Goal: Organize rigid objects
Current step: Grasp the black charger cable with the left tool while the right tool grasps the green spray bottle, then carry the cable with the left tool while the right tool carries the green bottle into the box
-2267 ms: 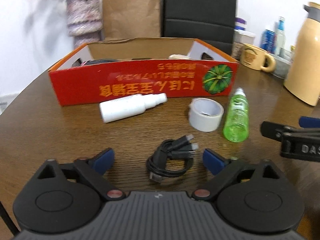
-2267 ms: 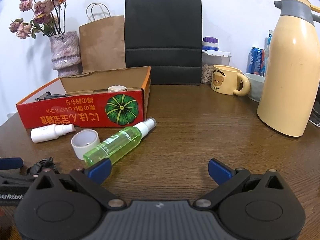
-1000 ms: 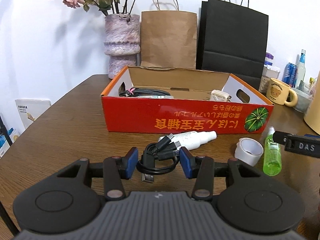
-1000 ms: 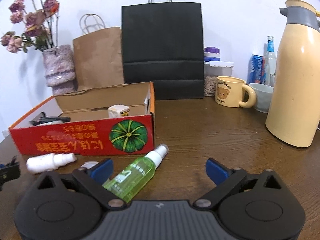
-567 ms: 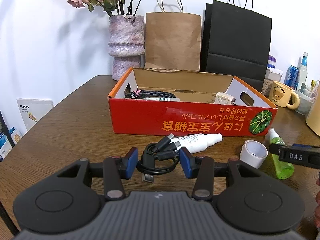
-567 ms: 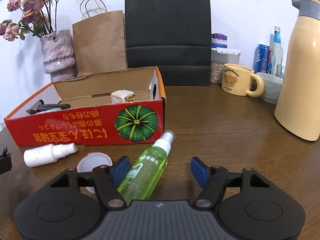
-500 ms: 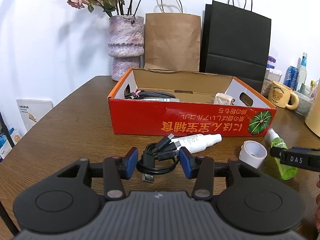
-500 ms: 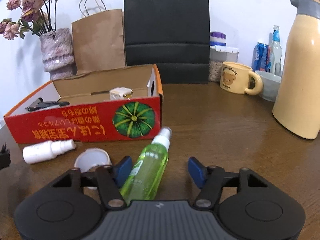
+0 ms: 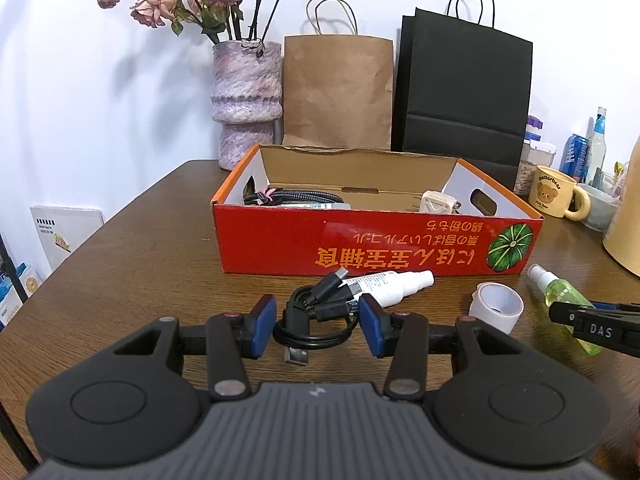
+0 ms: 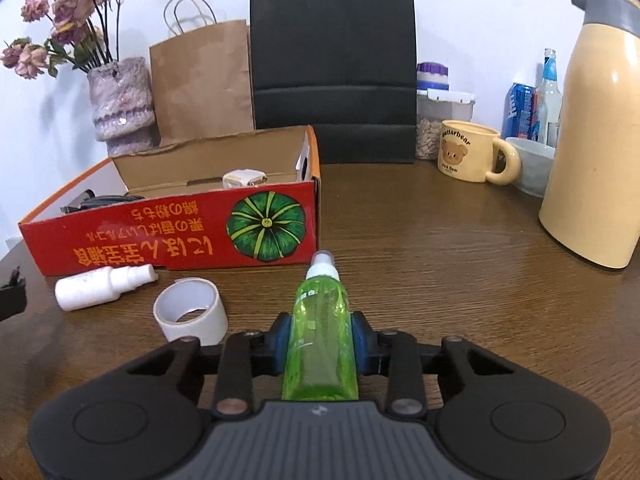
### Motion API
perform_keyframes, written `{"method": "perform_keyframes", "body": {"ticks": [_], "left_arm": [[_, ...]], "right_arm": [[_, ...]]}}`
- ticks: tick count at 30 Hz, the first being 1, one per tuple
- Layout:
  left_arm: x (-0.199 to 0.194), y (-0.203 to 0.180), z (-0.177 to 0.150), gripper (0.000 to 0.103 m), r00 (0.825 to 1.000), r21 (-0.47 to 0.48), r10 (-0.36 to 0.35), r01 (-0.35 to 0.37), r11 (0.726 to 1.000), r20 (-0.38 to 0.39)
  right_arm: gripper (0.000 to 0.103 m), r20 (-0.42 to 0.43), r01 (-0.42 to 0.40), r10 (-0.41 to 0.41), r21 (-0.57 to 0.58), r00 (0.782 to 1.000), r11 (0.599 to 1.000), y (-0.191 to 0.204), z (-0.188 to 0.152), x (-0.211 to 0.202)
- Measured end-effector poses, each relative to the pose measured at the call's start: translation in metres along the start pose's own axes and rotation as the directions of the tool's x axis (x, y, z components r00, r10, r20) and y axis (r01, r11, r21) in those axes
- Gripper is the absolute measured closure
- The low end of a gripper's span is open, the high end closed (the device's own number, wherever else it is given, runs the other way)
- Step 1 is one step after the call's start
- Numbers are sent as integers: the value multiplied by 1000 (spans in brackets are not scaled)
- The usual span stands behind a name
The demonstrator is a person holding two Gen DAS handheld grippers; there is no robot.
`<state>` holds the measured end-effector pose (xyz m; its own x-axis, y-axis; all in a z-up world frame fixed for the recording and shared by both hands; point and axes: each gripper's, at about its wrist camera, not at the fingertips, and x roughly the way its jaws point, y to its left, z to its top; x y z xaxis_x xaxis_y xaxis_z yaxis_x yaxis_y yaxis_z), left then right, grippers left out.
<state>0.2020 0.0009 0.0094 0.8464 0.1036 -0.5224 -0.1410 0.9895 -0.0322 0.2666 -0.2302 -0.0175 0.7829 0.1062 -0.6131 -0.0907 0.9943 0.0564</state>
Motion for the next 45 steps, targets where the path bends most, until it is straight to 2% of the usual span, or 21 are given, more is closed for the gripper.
{"method": "perform_keyframes", "body": {"ticks": [13, 22, 35, 45], "left_arm": [[-3, 1, 4, 57, 999, -17, 29, -29, 999, 13], [-7, -4, 30, 57, 998, -33, 17, -15, 999, 53], [6, -14, 76, 57, 992, -111, 4, 10, 994, 126], [37, -9, 101, 57, 988, -156, 28, -4, 988, 153]], "right_arm": [[72, 109, -63, 64, -11, 992, 998, 6, -4, -40], [72, 149, -116, 118, -24, 982, 993, 13, 14, -45], [72, 205, -165, 176, -68, 963, 984, 39, 56, -34], [72, 227, -184, 202, -99, 953, 978, 58, 85, 0]]}}
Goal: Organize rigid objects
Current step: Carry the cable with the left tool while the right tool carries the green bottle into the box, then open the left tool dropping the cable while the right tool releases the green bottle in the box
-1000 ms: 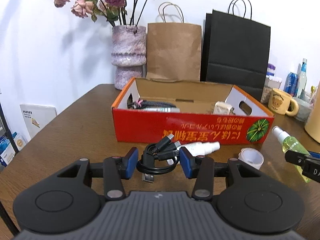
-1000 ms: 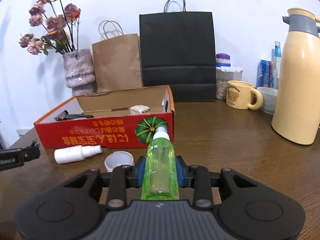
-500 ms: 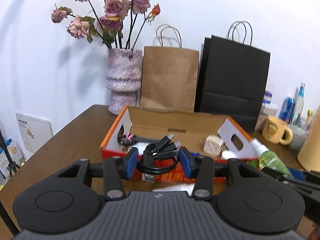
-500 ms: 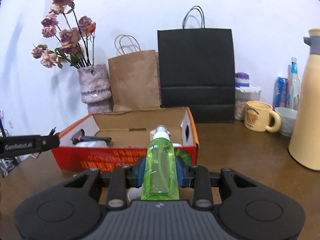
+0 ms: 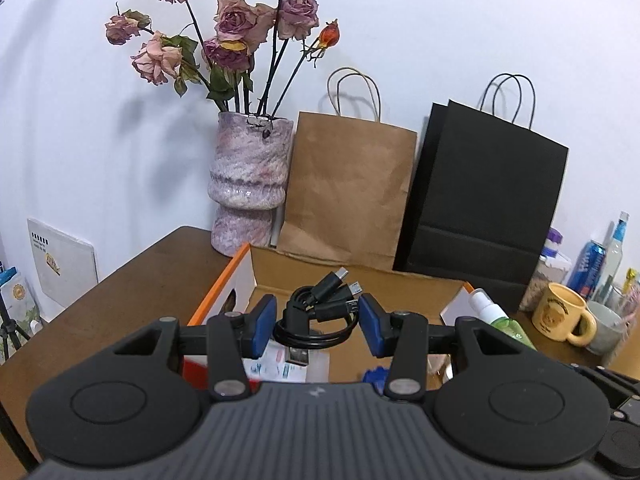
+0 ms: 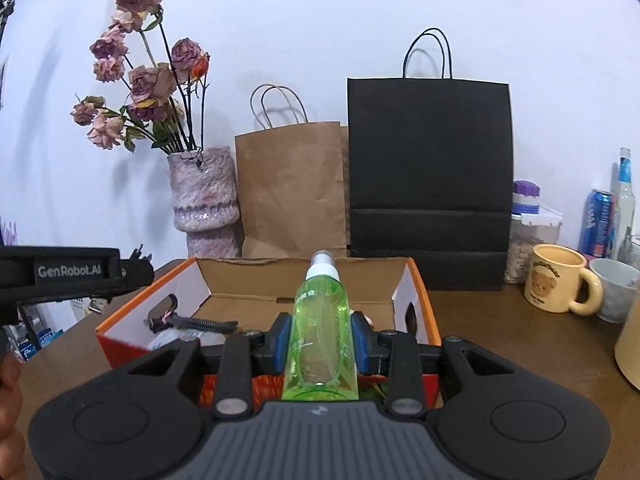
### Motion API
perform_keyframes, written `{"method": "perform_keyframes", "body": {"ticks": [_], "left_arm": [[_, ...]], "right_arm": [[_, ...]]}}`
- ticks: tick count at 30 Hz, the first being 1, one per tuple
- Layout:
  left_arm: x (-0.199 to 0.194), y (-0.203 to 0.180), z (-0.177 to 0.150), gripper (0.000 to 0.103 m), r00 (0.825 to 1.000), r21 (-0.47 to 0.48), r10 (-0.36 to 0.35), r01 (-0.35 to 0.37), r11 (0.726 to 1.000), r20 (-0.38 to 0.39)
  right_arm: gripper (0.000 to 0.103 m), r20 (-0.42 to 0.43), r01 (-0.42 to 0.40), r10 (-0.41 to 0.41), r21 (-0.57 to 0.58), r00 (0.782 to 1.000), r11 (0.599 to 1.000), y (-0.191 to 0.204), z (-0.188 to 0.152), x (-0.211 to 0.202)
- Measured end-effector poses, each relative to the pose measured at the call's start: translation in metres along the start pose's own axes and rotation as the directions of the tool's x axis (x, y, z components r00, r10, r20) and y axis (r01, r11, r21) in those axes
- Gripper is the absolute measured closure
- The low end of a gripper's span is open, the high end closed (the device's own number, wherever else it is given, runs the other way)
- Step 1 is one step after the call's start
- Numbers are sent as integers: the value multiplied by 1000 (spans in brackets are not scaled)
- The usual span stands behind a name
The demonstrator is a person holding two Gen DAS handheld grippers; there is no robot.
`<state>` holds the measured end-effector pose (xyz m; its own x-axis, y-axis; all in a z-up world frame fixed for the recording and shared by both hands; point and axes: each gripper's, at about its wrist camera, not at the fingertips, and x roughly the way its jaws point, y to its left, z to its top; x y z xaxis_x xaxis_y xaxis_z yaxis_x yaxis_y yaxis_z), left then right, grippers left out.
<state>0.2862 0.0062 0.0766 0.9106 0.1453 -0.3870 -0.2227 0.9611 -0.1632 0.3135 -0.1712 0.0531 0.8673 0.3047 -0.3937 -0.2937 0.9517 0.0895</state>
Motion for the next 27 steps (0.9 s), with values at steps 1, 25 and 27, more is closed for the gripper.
{"method": "perform_keyframes", "body": {"ticks": [1, 25, 27], "left_arm": [[5, 0, 2, 57, 1000, 0, 2, -2, 1000, 1], [103, -4, 9, 57, 997, 105, 62, -56, 993, -54], [107, -3, 7, 57, 996, 115, 67, -60, 992, -61]], "right_arm": [[72, 1, -4, 4, 2, 1000, 1000, 0, 2, 5], [72, -69, -51, 48, -52, 997, 997, -3, 17, 112], [72, -81, -52, 47, -58, 996, 997, -3, 15, 117]]}}
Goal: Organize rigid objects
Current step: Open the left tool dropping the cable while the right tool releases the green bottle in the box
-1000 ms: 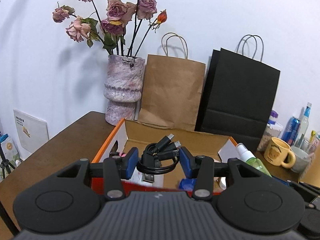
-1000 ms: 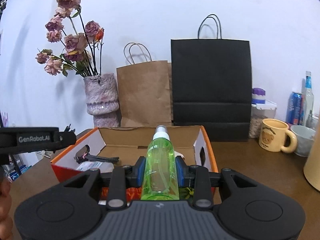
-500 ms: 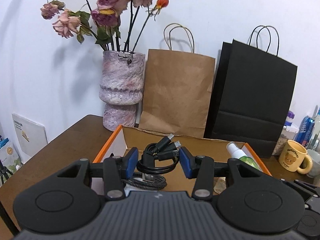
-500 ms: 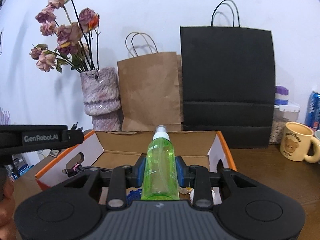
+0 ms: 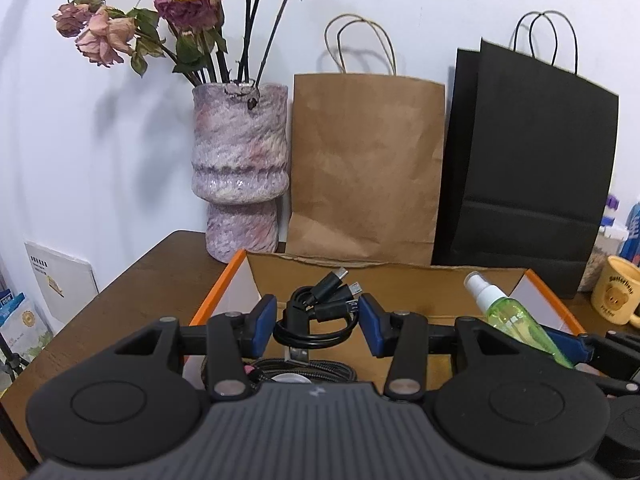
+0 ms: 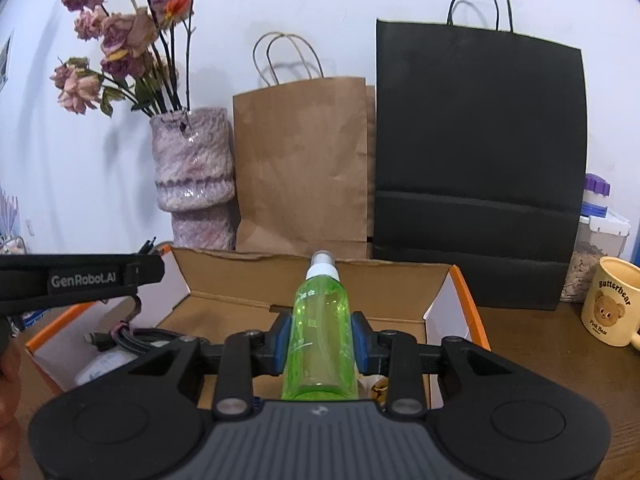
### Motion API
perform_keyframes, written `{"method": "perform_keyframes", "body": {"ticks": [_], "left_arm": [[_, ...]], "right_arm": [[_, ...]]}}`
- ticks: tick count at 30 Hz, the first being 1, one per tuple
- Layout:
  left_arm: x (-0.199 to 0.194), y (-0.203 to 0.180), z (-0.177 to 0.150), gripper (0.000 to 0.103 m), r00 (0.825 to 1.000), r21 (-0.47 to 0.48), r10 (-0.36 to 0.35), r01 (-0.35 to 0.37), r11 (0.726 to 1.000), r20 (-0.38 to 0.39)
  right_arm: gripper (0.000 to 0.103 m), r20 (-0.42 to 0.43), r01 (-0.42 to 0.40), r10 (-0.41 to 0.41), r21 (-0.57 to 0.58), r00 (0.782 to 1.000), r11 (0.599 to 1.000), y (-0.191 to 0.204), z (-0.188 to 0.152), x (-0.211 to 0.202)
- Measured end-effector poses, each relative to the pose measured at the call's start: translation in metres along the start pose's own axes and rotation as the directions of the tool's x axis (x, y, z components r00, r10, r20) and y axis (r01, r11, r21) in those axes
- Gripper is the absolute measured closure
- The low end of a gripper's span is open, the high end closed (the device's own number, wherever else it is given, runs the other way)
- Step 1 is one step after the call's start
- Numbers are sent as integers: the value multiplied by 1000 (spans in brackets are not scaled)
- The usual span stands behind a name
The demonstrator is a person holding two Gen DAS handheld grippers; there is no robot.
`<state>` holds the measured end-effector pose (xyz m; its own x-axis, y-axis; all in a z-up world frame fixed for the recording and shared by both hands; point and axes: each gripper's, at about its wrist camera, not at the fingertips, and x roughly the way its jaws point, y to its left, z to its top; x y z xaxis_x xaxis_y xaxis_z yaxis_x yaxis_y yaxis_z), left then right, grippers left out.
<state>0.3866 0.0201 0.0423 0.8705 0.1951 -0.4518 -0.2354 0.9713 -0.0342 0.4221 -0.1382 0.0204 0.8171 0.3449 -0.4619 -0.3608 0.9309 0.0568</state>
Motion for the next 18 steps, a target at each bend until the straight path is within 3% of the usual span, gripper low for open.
{"method": "perform_keyframes", "body": {"ticks": [7, 9, 10, 12, 14, 18], "left_arm": [[7, -1, -3, 54, 999, 35, 16, -15, 999, -30], [7, -1, -2, 41, 999, 38, 20, -19, 999, -31], [6, 0, -1, 29, 999, 40, 23, -22, 999, -28], [4, 0, -1, 19, 999, 48, 29, -28, 998, -14], [3, 0, 0, 1, 999, 56, 38, -37, 998, -14], [3, 2, 2, 0, 999, 54, 42, -41, 998, -9]], "right_arm": [[72, -53, -11, 11, -6, 999, 1000, -1, -7, 8], [72, -55, -5, 5, -6, 998, 1000, -1, -7, 8], [69, -51, -9, 8, -4, 999, 1000, -2, -7, 7], [54, -47, 5, -5, -11, 999, 1000, -2, -6, 6], [39, -42, 28, -29, -18, 999, 999, -3, -6, 5], [7, -31, 61, -62, -13, 998, 998, -7, -5, 4]]}}
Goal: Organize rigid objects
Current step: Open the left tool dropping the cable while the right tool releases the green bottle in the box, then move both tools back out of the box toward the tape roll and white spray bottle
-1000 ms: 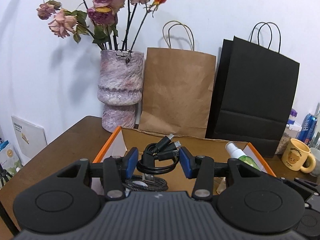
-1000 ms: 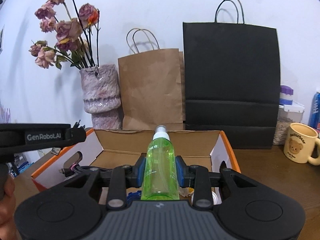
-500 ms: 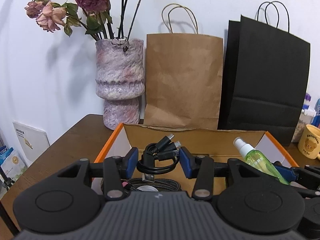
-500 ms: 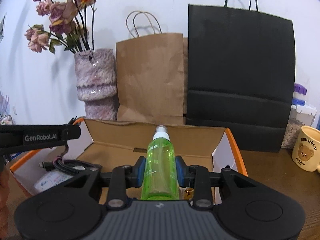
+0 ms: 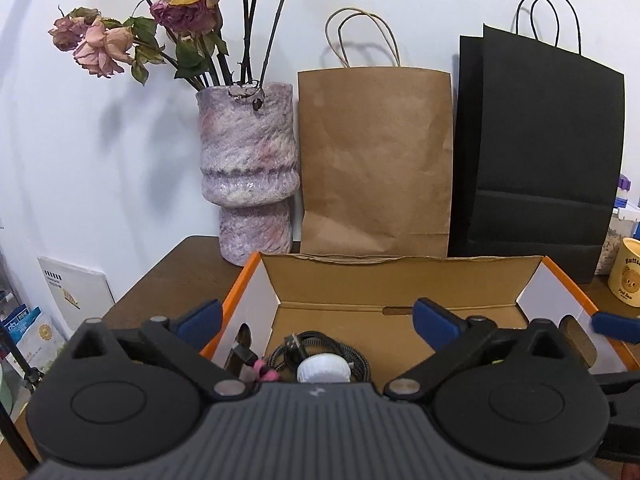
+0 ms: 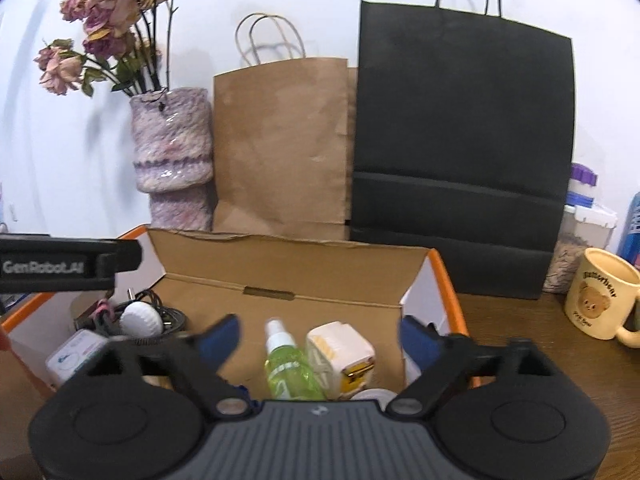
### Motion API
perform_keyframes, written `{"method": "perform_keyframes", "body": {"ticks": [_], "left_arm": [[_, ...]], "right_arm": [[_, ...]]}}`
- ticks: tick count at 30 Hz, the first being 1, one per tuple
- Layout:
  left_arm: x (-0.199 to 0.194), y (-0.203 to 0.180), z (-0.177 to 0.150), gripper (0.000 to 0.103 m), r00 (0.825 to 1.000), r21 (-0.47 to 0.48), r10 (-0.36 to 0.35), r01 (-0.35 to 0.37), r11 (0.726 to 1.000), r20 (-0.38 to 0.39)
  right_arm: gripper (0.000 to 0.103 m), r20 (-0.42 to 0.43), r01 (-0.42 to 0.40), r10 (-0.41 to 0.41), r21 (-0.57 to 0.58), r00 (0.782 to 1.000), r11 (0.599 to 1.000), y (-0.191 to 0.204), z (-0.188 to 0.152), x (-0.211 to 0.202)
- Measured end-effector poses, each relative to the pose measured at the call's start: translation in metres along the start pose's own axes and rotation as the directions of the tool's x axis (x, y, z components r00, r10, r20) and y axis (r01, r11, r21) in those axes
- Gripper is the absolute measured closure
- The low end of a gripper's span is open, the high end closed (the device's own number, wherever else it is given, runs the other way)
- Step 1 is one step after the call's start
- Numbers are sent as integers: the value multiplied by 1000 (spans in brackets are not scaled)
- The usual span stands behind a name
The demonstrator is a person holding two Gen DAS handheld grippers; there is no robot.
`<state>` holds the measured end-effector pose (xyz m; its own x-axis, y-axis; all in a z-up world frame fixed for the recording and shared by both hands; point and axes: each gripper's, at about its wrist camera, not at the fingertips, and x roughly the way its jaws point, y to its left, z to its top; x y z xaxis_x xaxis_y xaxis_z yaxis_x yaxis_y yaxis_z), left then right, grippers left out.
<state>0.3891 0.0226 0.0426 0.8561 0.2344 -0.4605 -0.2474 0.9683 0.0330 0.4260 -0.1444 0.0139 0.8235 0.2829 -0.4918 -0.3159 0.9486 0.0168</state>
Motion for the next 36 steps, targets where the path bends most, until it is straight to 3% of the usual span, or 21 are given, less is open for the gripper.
{"method": "perform_keyframes", "body": {"ticks": [2, 18, 36], "left_arm": [[2, 0, 0, 0, 1000, 2, 8, -8, 1000, -6], [-5, 1, 0, 0, 1000, -15, 14, -14, 1000, -2], [-53, 0, -19, 0, 1000, -7, -14, 14, 1000, 27]], "right_arm": [[0, 6, 14, -14, 1, 1000, 1000, -2, 0, 0], [0, 9, 18, -18, 29, 1000, 999, -7, -1, 0], [0, 37, 48, -48, 3, 998, 999, -10, -20, -48]]}}
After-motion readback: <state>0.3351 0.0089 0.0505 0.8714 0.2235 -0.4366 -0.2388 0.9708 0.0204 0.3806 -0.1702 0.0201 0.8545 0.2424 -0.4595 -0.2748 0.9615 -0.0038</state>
